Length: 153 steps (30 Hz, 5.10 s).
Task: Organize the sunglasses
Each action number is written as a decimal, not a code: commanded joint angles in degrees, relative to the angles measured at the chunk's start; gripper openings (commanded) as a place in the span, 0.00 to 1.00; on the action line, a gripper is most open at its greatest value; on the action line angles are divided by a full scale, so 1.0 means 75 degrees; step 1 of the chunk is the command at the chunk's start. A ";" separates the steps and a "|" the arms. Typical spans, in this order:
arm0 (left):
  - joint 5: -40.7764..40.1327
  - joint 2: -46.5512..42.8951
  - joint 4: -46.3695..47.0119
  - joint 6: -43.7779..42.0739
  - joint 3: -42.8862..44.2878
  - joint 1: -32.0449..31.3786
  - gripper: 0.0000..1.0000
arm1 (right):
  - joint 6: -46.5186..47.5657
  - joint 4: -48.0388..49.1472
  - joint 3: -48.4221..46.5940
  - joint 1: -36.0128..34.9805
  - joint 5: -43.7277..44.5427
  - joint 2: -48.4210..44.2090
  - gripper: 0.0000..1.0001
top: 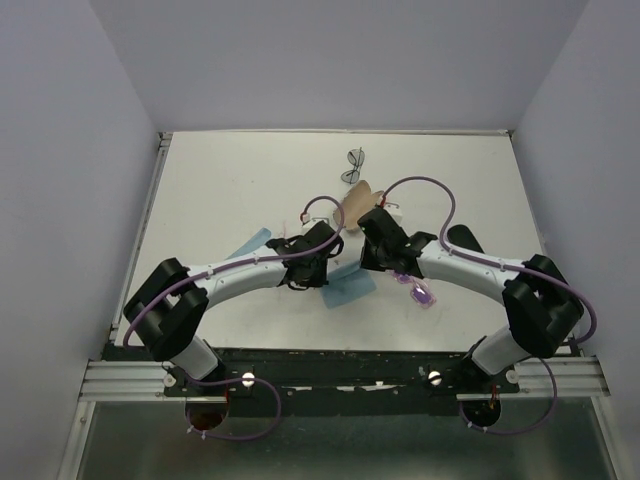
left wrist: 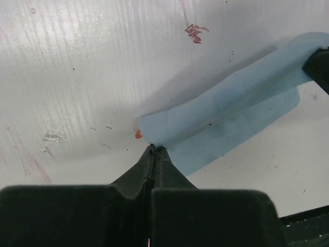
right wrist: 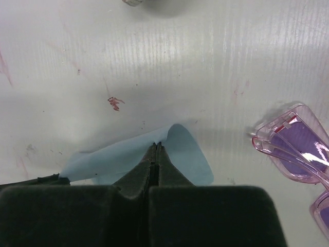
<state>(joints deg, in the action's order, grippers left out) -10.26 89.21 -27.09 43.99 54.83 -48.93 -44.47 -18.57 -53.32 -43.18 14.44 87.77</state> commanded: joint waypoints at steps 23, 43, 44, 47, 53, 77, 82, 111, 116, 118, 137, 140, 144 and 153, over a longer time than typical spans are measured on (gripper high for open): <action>0.1521 0.0011 0.0507 -0.0357 -0.0385 -0.0332 0.00 | 0.0621 -0.1204 0.0066 0.0109 -0.0682 -0.0124 0.01; 0.1814 0.0504 0.0448 -0.0428 -0.0150 -0.0437 0.00 | 0.0726 -0.1145 0.0113 0.0132 -0.0823 0.0368 0.02; 0.1860 0.0504 0.0437 -0.0439 -0.0139 -0.0449 0.02 | 0.0726 -0.1122 0.0113 0.0144 -0.0812 0.0380 0.02; 0.1942 0.0551 0.0483 -0.0451 -0.0127 -0.0472 0.05 | 0.0749 -0.1087 0.0125 0.0144 -0.0800 0.0438 0.02; 0.1872 0.0621 0.0413 -0.0439 -0.0080 -0.0496 0.16 | 0.0773 -0.1110 0.0137 0.0156 -0.0870 0.0567 0.04; 0.2222 -0.0703 0.1208 0.0064 -0.0572 -0.0017 0.42 | 0.0620 -0.0854 0.0476 0.0179 -0.0633 -0.0510 0.29; 0.2622 -0.0154 0.1445 0.0100 -0.0339 0.0172 0.27 | 0.0597 -0.0209 0.0559 0.0179 -0.1245 -0.0149 0.26; 0.2070 -0.0011 0.1069 -0.0087 -0.0771 0.0898 0.26 | 0.0445 0.0226 0.1309 0.0343 -0.1199 -0.0159 0.27; 0.1944 -0.1111 0.0824 -0.0158 -0.0935 0.0899 0.51 | 0.0421 0.0050 0.0934 0.0343 -0.0824 -0.0662 0.41; 0.1581 -0.1825 0.0613 -0.0100 -0.1052 0.0899 0.65 | 0.0351 0.0003 0.0759 0.0378 -0.0509 -0.0885 0.53; -0.1937 -0.6363 -0.1087 0.1108 -0.2541 0.0945 0.99 | -0.0306 0.0823 -0.2170 0.2088 0.0009 0.1924 0.88; -0.1785 -0.6352 -0.0900 0.0909 -0.2611 0.0945 0.99 | -0.0212 0.0835 -0.2721 0.2195 -0.0027 0.2674 0.79; -0.1772 -0.6258 -0.0853 0.0803 -0.2635 0.0957 0.99 | 0.0046 0.0695 -0.3226 0.2218 -0.0026 0.3344 0.66; -0.1714 -0.5965 -0.0689 0.0674 -0.2588 0.0957 0.99 | 0.0701 0.0893 -0.3297 0.2218 -0.0178 0.3579 0.40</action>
<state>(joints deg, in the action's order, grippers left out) -22.39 43.57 -33.36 50.33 35.20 -42.06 -42.83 -12.88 -76.71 -26.55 14.06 113.60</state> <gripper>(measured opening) 0.987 0.452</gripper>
